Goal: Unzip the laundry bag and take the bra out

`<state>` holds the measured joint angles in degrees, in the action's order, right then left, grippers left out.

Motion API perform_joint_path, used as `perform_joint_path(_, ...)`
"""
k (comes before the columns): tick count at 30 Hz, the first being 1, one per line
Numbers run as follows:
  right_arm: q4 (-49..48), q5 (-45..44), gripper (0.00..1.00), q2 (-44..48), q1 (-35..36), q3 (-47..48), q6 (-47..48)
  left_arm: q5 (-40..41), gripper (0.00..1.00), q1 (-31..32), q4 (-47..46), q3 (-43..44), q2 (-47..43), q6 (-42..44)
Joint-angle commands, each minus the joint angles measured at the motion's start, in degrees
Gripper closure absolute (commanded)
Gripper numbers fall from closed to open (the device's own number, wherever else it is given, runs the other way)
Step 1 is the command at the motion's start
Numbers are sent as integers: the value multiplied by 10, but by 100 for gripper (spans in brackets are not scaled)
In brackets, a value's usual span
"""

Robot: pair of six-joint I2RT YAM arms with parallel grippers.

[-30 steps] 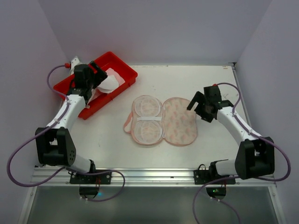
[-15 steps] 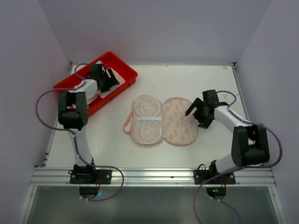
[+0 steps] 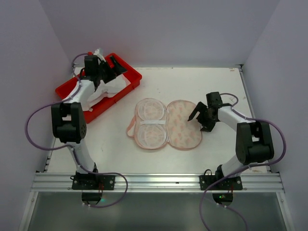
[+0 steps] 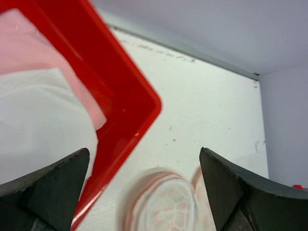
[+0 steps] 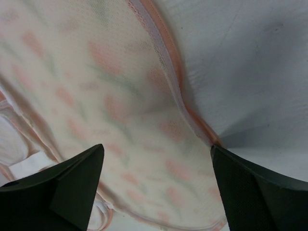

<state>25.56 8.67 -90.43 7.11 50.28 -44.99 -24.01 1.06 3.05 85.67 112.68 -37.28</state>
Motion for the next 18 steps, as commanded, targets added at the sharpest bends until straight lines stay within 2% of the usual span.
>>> perform_joint_path(1,37,-29,11,-12,4,42,49,-18,0,1,61,25,-112,32)
perform_joint_path(2,42,-56,10,-9,3,47,67,-11,0,1,98,20,-139,41)
perform_joint_path(5,68,-86,10,-15,3,76,86,-8,0,1,125,-47,-204,69)
perform_joint_path(9,78,-31,11,-60,3,117,83,-2,0,1,123,-171,-282,83)
perform_joint_path(12,78,5,14,-91,4,141,65,-10,0,1,116,-223,-327,91)
perform_joint_path(18,95,7,14,-129,40,171,46,-5,0,1,112,-273,-383,117)
